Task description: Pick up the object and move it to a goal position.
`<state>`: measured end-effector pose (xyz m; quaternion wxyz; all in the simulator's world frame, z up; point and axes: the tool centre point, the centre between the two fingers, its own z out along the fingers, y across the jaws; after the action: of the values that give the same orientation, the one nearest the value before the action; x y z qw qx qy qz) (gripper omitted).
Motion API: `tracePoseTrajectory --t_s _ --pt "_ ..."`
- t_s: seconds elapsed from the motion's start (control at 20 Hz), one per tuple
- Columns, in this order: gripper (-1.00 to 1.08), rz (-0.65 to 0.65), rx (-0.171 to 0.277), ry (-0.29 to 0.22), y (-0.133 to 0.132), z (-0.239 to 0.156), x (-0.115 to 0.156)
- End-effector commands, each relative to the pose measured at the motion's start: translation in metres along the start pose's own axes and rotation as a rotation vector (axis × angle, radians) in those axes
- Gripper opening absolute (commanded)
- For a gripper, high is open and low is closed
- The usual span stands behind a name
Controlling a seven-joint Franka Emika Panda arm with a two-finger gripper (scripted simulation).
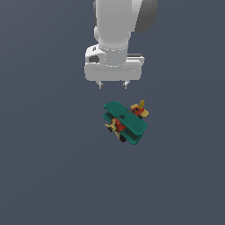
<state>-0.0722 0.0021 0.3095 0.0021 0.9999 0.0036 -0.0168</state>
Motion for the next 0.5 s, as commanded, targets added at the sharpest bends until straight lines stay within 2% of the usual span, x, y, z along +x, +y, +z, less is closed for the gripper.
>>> tracePoseTrajectory --t_s 0.0,0.45 --pt "0.28 0.000 0.000 0.000 0.0000 0.0000 0.0000" --pt "0.28 0.012 -0.008 0.003 0.0063 0.0007 0.0039"
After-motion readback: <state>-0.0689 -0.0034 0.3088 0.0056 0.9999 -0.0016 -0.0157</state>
